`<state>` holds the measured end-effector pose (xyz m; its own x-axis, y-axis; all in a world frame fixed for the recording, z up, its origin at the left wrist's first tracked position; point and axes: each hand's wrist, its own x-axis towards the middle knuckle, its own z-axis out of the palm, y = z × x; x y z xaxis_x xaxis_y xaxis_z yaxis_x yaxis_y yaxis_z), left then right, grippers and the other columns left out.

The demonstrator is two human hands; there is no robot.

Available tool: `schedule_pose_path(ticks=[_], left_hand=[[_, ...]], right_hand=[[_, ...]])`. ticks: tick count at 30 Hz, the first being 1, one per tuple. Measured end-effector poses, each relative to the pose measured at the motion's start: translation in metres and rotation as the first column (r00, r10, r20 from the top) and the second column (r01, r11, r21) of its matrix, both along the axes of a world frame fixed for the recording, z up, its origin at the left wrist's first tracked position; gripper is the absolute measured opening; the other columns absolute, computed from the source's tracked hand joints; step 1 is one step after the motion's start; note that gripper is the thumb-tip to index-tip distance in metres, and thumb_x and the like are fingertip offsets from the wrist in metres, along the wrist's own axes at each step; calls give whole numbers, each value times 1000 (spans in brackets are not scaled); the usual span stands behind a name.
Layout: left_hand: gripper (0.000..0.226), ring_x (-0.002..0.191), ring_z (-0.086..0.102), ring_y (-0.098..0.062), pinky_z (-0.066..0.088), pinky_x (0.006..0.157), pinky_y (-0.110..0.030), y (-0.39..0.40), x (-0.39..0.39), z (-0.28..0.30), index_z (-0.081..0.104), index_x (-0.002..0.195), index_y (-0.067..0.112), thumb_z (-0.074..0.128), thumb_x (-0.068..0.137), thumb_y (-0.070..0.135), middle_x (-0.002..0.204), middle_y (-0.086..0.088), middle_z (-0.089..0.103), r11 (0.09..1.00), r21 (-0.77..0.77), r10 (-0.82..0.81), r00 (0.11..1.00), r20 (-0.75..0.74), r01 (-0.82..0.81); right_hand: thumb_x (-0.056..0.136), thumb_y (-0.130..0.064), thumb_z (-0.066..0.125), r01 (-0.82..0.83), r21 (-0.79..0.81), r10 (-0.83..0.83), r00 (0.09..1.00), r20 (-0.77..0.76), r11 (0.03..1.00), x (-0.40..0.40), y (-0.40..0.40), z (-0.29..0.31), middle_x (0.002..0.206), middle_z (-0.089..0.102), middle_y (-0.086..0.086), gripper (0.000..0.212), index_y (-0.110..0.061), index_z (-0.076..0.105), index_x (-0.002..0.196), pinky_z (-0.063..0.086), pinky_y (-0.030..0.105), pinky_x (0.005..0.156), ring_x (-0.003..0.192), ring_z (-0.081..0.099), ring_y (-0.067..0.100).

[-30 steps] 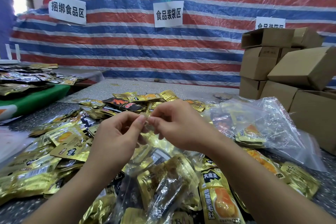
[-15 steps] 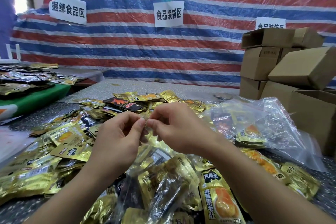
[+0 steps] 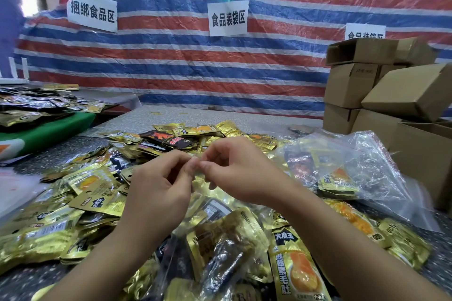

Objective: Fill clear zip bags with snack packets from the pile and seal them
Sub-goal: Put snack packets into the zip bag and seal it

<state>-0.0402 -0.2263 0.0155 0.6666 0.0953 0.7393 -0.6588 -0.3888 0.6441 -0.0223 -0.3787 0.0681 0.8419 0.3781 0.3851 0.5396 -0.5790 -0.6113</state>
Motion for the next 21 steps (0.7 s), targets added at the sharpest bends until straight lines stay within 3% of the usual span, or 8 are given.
schedule_pose_path(ticks=[4, 9, 15, 18, 21], left_hand=[[20, 53, 59, -18, 45, 51, -38, 1, 2, -2, 68, 78, 31, 63, 92, 18, 62, -1, 63, 999, 49, 18, 1000, -8, -17], [26, 53, 62, -11, 44, 46, -14, 2, 4, -1, 68, 74, 31, 61, 94, 16, 63, 2, 65, 999, -7, -32, 997, -71, 32], [23, 53, 64, -14, 53, 51, -36, 4, 5, 0, 66, 79, 32, 58, 96, 19, 64, -3, 66, 995, -69, -83, 992, -100, 77], [22, 53, 64, -15, 52, 50, -30, 4, 5, 2, 66, 78, 31, 56, 96, 23, 65, -4, 66, 988, -108, -126, 985, -118, 114], [21, 53, 65, -16, 51, 48, -25, 5, 4, 4, 67, 78, 29, 56, 88, 43, 66, -4, 67, 972, -165, -196, 967, -162, 170]], right_hand=[[94, -21, 64, 23, -56, -20, 998, 54, 998, 1, 1, -2, 75, 70, 2, 12, -14, 70, 86, 57, 47, 72, 74, 69, 21], [93, -23, 65, 43, -58, -39, 997, 66, 997, 1, 2, -1, 73, 69, 0, 14, -18, 69, 81, 57, 47, 71, 73, 68, 20], [94, -23, 66, 9, -68, -8, 1000, 17, 998, 0, -1, 3, 76, 71, 2, 14, -16, 68, 83, 58, 48, 75, 76, 69, 20], [94, -21, 65, 3, -72, 1, 999, 47, 997, -2, -1, 4, 75, 70, 0, 13, -11, 70, 87, 57, 46, 75, 75, 69, 18], [93, -20, 66, -5, -57, 8, 998, 57, 998, -3, -1, 6, 73, 70, -1, 12, -13, 71, 84, 58, 45, 74, 73, 69, 17]])
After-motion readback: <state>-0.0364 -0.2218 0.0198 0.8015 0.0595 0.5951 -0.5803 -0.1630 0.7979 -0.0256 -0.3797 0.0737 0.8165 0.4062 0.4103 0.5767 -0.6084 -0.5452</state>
